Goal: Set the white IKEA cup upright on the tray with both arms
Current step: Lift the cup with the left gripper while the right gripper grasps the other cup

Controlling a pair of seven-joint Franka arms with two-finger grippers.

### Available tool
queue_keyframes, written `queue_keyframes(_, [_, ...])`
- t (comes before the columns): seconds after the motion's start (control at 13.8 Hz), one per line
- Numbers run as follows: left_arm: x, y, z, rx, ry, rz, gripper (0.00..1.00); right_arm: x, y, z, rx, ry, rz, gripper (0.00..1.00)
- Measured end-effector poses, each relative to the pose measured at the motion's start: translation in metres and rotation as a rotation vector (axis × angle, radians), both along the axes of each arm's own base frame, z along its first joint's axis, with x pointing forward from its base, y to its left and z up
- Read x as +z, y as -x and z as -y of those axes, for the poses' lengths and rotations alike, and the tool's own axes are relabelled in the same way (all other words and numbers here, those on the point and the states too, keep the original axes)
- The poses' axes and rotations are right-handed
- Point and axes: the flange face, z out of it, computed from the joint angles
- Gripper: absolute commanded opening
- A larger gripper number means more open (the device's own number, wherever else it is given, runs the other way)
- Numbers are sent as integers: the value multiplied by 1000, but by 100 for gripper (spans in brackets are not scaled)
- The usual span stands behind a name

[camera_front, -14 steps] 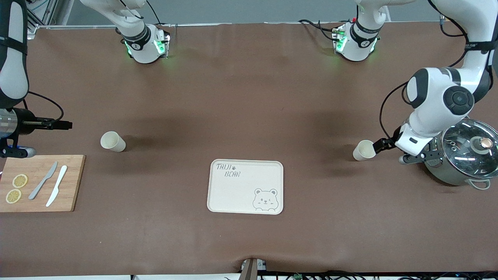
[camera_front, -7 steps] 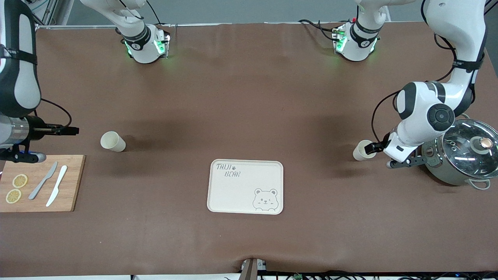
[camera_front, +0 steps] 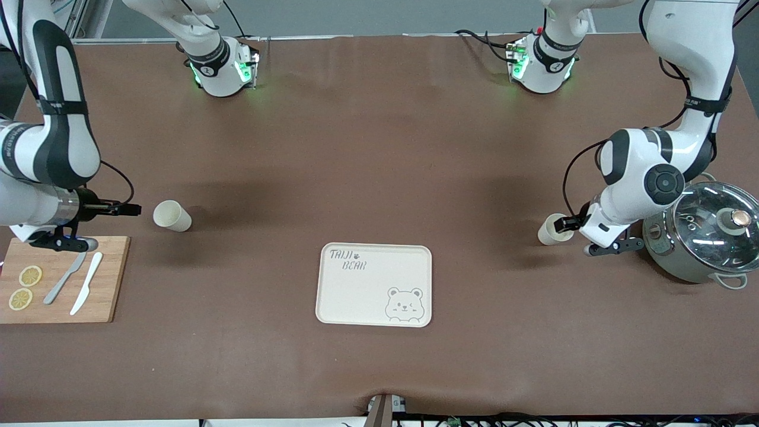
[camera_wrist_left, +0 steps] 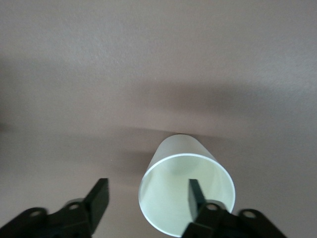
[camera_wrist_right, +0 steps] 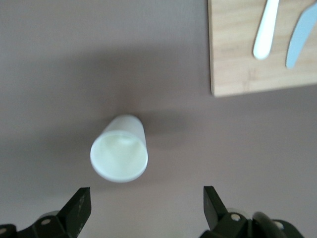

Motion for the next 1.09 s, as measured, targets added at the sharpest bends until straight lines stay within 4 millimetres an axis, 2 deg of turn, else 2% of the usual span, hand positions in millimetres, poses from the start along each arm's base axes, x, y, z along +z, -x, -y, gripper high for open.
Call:
queue_keyframes(0.07, [-5,1,0,0,0,-9,31,-10,3,1,0,4,29,100])
queue_keyframes(0.15, [-9,1,0,0,1,-15,19,-20,10,1,-2,5,35,100])
queue_keyframes(0.22, [-12,2,0,0,1,-21,14,-29,17,1,-3,2,28,100])
queue_keyframes(0.29, [-14,2,0,0,1,-24,0,-35,24,0,-3,1,26,100])
queue_keyframes(0.51, [-18,3,2,-2,2,-30,0,-56,41,-3,3,7,86,100])
queue_keyframes(0.65, [-13,-1,4,-7,4,-18,0,-67,47,-4,6,18,145,100])
queue_keyframes(0.87, [5,-18,15,-20,14,30,0,-69,45,-4,10,33,229,100])
queue_keyframes(1.09, [31,-35,44,0,83,81,0,-82,57,-6,10,29,210,100])
